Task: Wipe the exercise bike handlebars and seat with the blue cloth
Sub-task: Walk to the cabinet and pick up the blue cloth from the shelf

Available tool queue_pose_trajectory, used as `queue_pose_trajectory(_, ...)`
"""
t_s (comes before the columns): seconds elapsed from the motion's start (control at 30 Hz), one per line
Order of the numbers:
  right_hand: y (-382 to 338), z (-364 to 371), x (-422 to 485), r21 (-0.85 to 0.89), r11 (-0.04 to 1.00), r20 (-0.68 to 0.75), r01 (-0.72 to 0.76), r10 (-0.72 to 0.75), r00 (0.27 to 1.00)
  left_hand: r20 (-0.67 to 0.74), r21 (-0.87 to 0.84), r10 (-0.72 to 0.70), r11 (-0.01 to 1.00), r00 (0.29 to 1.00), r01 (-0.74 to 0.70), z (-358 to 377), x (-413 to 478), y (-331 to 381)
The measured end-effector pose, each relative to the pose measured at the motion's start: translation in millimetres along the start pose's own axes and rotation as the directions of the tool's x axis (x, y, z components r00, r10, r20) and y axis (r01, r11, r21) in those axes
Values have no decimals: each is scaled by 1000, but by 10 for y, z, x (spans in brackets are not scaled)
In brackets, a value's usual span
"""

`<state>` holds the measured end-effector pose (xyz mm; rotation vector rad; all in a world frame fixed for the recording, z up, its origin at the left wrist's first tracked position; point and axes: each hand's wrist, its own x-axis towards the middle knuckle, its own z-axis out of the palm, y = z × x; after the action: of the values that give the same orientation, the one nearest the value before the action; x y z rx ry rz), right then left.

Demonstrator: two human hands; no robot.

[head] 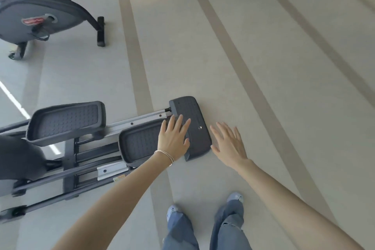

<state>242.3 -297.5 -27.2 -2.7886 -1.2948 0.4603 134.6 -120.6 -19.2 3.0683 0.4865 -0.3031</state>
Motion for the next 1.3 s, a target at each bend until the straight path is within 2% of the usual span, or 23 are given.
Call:
queue_pose_trajectory(0.27,1413,-157,-399,67,981,-2,-181,181,983,52,34,166,985,985,-168,-219,629,1260)
queue_pose_trajectory(0.5,2543,-175,-979,179,902,-10,-394,402,916,124,-1,317,948,940,-319,-247,1097,2673)
queue_pose_trajectory(0.63,2972,-135,-1312,221,819,2,-530,543,840,159,-20,400,915,902,-402,-319,1329,3352)
queue_pose_trajectory(0.8,3369,-44,-1511,300,650,63,-698,717,695,193,-61,480,876,856,-478,-372,1640,4035)
queue_pose_trajectory(1.1,4228,-195,-1179,296,497,104,-816,832,544,302,-4,625,756,719,-655,-365,2678,4789)
queue_pose_trajectory(1.3,4701,-493,-730,285,462,94,-840,858,505,305,-8,680,702,667,-712,-557,3463,5050)
